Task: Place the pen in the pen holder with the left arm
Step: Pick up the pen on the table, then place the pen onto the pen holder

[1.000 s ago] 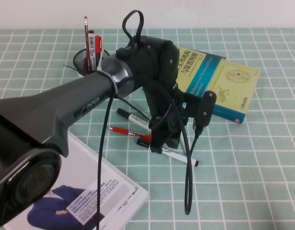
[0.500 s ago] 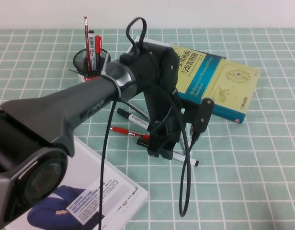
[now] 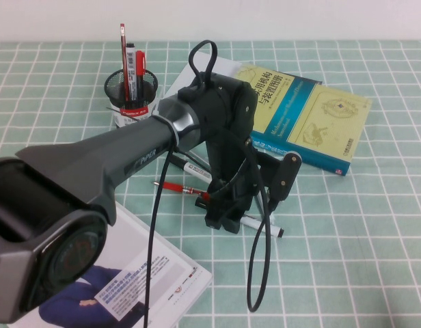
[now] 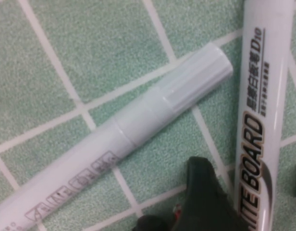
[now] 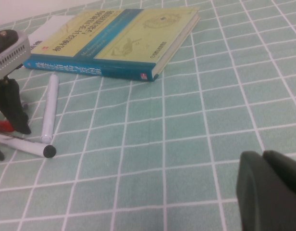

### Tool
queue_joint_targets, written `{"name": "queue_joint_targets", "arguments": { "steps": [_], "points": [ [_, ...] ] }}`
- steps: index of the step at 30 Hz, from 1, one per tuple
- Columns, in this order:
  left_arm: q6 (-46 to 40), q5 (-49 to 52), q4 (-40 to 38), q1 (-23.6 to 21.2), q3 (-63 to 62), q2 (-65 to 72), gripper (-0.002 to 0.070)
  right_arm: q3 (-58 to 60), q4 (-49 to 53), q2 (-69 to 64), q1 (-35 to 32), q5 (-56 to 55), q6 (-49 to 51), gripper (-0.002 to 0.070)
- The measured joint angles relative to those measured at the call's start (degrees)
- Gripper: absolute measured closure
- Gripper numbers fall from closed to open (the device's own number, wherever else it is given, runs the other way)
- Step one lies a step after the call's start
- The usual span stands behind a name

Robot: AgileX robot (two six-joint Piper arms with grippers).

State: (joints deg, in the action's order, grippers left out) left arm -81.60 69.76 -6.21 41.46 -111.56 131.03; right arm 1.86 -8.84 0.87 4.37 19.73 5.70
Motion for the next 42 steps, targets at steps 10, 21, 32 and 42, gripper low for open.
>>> {"name": "queue_joint_targets", "arguments": {
  "steps": [10,21,32,42],
  "points": [
    [1.2,-0.1,0.1,0.0,-0.1,0.0,0.0531,0.0,0.0,0.0,0.0,0.0,0.0,0.0696],
    [4.7,-0.1,0.2,0.0,-0.1,-0.2,0.0565,0.0,0.0,0.0,0.0,0.0,0.0,0.0696],
    [17.1,0.0,-6.2,0.0,-0.1,-12.2,0.0565,0.0,0.0,0.0,0.0,0.0,0.0,0.0696],
    [36.9,-36.7,-14.8,-1.8,21.1,-31.4,0.0566,0.0,0.0,0.0,0.0,0.0,0.0,0.0696]
  ]
}}
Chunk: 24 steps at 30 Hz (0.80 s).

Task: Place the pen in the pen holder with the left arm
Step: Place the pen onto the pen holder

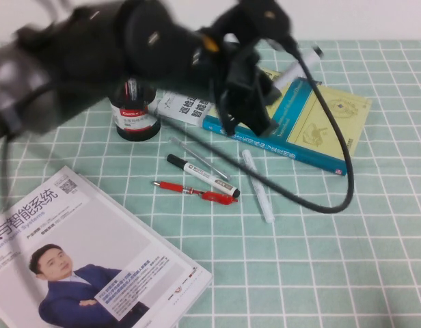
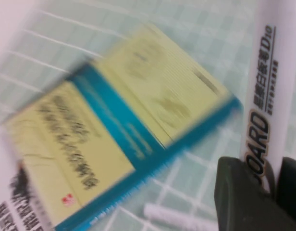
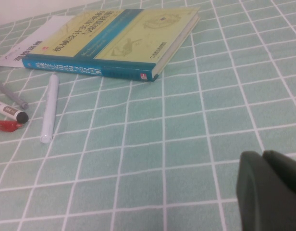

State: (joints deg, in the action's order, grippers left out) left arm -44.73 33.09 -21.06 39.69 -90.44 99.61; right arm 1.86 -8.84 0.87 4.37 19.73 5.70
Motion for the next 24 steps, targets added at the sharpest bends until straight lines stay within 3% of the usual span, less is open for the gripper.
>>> {"name": "queue_joint_targets", "arguments": {
  "steps": [5,8,24],
  "points": [
    [2.0,-23.0,-8.9,-0.1,18.4,-9.5,0.0566,0.0,0.0,0.0,0.0,0.0,0.0,0.0696],
    [2.3,-31.7,-11.3,-0.2,25.3,-12.9,0.0566,0.0,0.0,0.0,0.0,0.0,0.0,0.0696],
    [2.8,-40.6,-12.4,-1.7,29.9,-12.9,0.0566,0.0,0.0,0.0,0.0,0.0,0.0,0.0696]
  ]
}}
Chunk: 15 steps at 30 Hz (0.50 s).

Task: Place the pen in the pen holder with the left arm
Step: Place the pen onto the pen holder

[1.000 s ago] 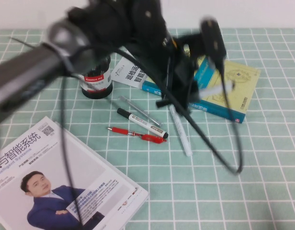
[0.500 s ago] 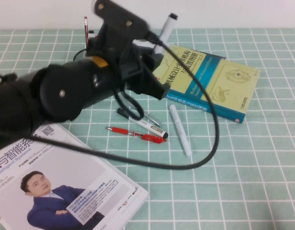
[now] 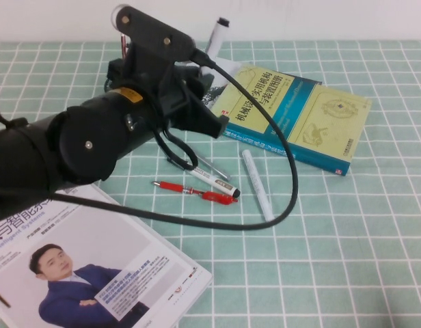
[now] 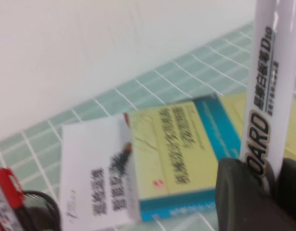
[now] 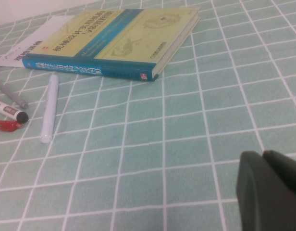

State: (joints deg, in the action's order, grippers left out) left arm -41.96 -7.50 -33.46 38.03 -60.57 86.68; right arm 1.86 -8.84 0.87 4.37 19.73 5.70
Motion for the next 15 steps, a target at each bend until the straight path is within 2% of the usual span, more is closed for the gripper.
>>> {"name": "queue_joint_targets", "arguments": {
  "steps": [3,7,9,15],
  "points": [
    [4.6,-3.6,4.3,-0.6,0.0,0.8,0.0566,0.0,0.0,0.0,0.0,0.0,0.0,0.0696],
    [21.6,-8.4,20.0,-4.4,0.0,1.9,0.0566,0.0,0.0,0.0,0.0,0.0,0.0,0.0696],
    [29.8,-10.6,25.3,-6.6,0.0,2.9,0.0566,0.0,0.0,0.0,0.0,0.0,0.0,0.0696],
    [35.3,-18.7,28.9,-12.5,0.0,7.3,0.0566,0.0,0.0,0.0,0.0,0.0,0.0,0.0696]
  ]
}}
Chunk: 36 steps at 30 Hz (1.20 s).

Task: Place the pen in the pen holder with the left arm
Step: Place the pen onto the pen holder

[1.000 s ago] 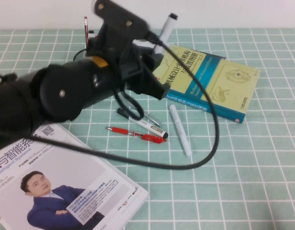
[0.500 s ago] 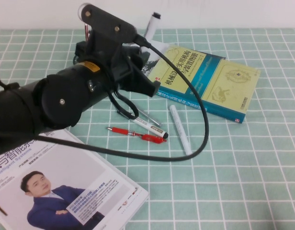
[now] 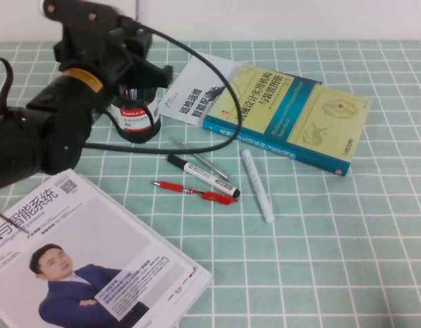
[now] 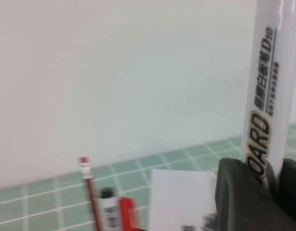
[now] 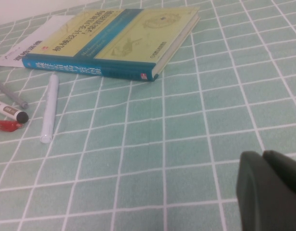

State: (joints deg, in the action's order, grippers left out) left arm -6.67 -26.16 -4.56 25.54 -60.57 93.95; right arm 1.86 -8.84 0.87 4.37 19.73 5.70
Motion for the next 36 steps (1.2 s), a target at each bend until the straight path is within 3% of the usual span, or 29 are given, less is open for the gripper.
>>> {"name": "queue_joint_targets", "arguments": {
  "steps": [13,24,36],
  "points": [
    [4.7,-5.1,0.0,-7.9,-4.4,8.0,0.0566,0.0,0.0,0.0,0.0,0.0,0.0,0.0696],
    [5.8,1.2,0.0,-8.5,-13.8,15.5,0.0566,0.0,0.0,0.0,0.0,0.0,0.0,0.0696],
    [6.0,2.0,0.1,-8.7,-15.0,20.7,0.0566,0.0,0.0,0.0,0.0,0.0,0.0,0.0696]
  ]
}}
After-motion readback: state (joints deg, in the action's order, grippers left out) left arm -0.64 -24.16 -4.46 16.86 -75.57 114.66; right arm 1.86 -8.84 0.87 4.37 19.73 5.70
